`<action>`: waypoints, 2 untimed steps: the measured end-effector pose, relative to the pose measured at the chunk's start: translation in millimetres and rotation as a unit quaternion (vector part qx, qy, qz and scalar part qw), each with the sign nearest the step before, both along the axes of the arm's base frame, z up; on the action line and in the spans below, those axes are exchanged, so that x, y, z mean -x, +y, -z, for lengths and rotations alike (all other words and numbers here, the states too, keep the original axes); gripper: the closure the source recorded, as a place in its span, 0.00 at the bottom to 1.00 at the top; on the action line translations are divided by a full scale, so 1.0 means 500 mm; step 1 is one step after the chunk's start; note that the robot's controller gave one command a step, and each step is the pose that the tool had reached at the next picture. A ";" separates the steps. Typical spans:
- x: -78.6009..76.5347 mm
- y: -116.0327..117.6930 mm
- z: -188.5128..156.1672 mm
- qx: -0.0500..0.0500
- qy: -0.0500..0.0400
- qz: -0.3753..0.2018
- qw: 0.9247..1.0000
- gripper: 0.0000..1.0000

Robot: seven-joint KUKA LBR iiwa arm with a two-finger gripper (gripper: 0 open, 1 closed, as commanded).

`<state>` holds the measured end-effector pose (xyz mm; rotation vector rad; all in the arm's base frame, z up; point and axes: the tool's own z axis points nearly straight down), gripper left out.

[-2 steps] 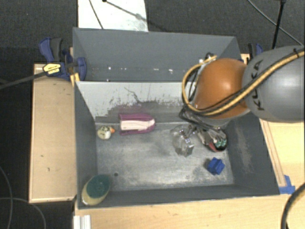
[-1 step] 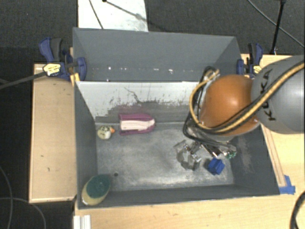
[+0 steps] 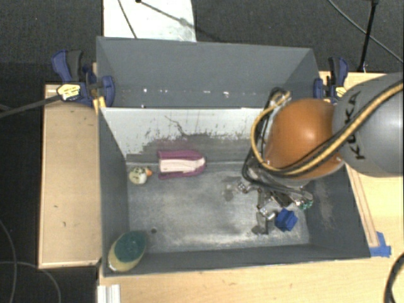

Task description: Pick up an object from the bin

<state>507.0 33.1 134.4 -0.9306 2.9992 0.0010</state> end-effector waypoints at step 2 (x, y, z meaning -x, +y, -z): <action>-0.050 -0.322 0.094 0.003 -0.002 -0.125 0.992 0.00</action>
Offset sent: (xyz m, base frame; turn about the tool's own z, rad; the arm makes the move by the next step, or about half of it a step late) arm -0.0090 -0.0772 -0.0468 -0.1683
